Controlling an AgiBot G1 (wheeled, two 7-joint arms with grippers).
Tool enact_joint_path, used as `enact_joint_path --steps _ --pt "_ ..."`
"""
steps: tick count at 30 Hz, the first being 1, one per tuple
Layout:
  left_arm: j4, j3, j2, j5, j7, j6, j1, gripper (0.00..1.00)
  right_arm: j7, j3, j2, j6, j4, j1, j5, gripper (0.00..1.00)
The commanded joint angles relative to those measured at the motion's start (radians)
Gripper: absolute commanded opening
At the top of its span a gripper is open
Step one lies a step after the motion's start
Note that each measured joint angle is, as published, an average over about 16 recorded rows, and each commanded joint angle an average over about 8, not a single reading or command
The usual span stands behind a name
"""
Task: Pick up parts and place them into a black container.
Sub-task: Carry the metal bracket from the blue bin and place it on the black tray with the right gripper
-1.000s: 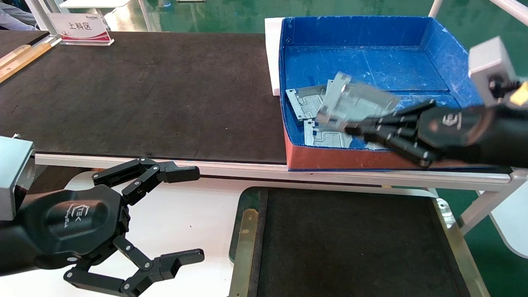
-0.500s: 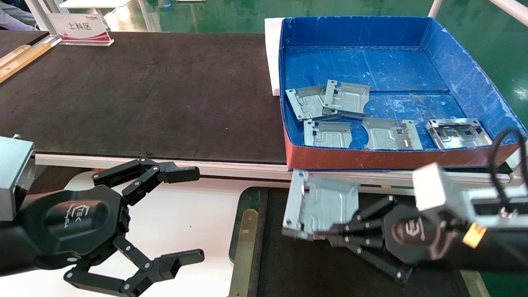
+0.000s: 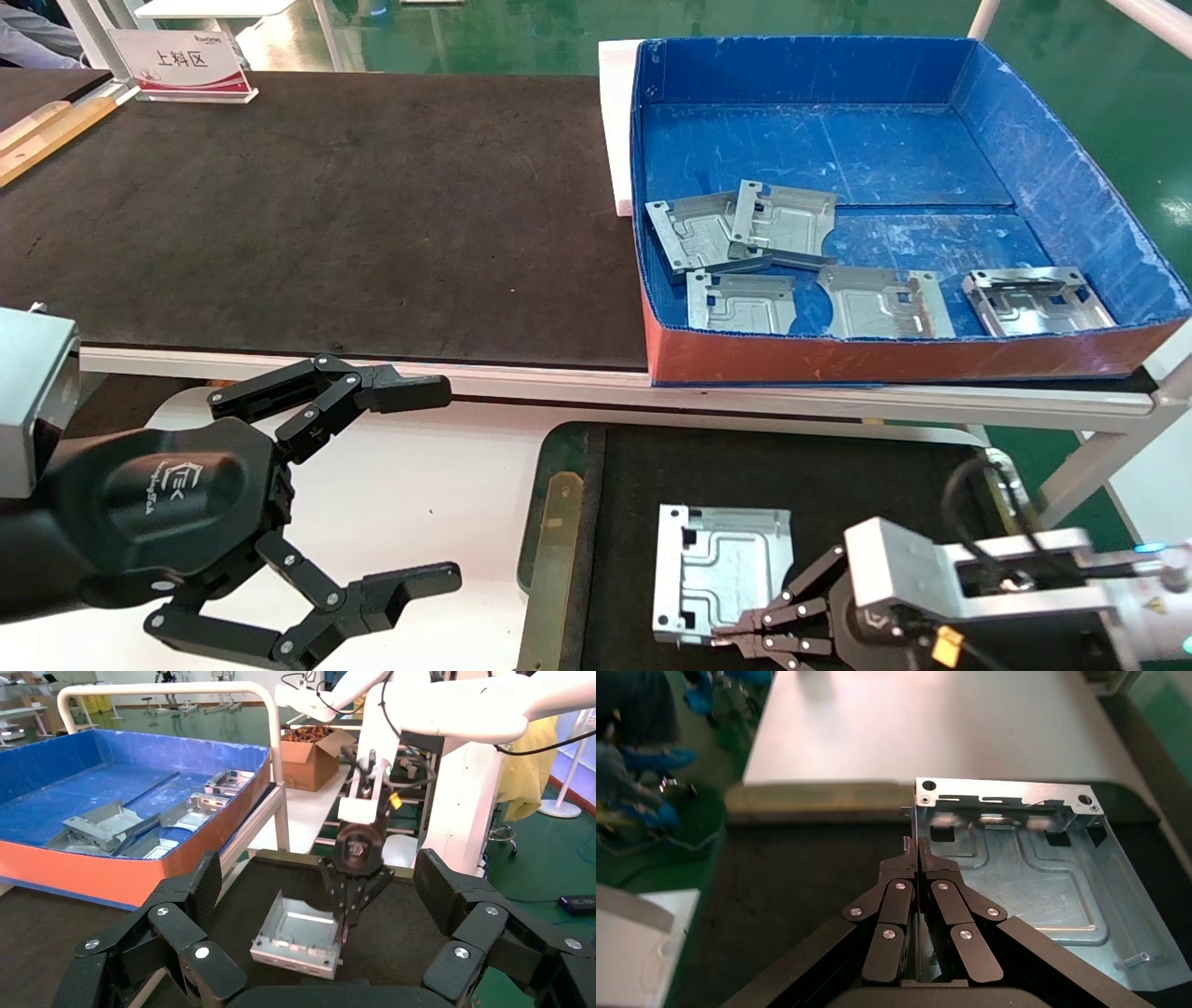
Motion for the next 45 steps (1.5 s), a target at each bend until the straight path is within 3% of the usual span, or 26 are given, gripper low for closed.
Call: enact_joint_path --steps 1,14,22,35,45 --pt "0.0 0.0 0.0 0.0 0.0 0.0 0.0 1.0 -0.045 -0.023 -0.02 -0.001 -0.046 0.011 -0.024 0.0" --pt "0.0 0.0 0.0 0.0 0.0 0.0 0.0 1.0 -0.321 -0.106 -0.223 0.042 -0.456 0.124 -0.127 0.0" --pt "0.0 0.0 0.0 0.0 0.0 0.0 0.0 1.0 -0.433 -0.118 -0.317 0.1 -0.649 0.179 -0.155 0.0" --pt "0.0 0.0 0.0 0.0 0.0 0.0 0.0 1.0 -0.516 -0.126 -0.421 0.269 -0.798 0.221 -0.179 0.0" --pt "0.0 0.0 0.0 0.0 0.0 0.0 0.0 1.0 -0.541 -0.125 -0.45 0.275 -0.839 0.239 -0.18 0.0"
